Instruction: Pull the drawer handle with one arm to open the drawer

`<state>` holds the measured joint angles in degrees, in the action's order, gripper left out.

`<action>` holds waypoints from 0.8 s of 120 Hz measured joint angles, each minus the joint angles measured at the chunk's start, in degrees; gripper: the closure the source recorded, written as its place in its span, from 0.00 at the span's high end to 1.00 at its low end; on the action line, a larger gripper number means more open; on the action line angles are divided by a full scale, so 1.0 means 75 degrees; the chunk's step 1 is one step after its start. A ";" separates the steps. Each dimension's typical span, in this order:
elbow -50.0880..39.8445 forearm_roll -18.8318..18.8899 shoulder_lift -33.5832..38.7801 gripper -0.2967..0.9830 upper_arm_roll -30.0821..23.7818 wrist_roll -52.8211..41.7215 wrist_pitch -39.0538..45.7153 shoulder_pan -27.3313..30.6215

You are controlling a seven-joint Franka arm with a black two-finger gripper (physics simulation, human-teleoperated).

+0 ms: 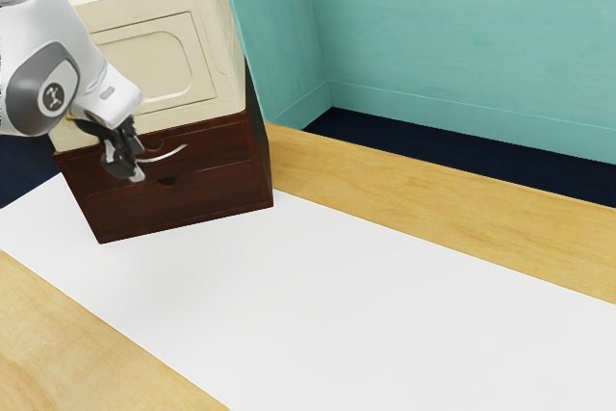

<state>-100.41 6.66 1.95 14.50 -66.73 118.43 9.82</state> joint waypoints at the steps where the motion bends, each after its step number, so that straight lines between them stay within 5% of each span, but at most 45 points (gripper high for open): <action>1: 0.0025 -0.0013 -0.0026 0.48 0.0000 -0.0025 0.0012 0.0015; 41: 0.0776 -0.0876 -0.0901 0.46 -0.0019 -0.1022 0.0252 0.0400; 96: 0.1127 -0.1433 -0.1418 0.45 -0.0023 -0.2009 0.0305 0.0708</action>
<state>-91.96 -4.09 -8.69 14.33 -81.79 120.73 15.13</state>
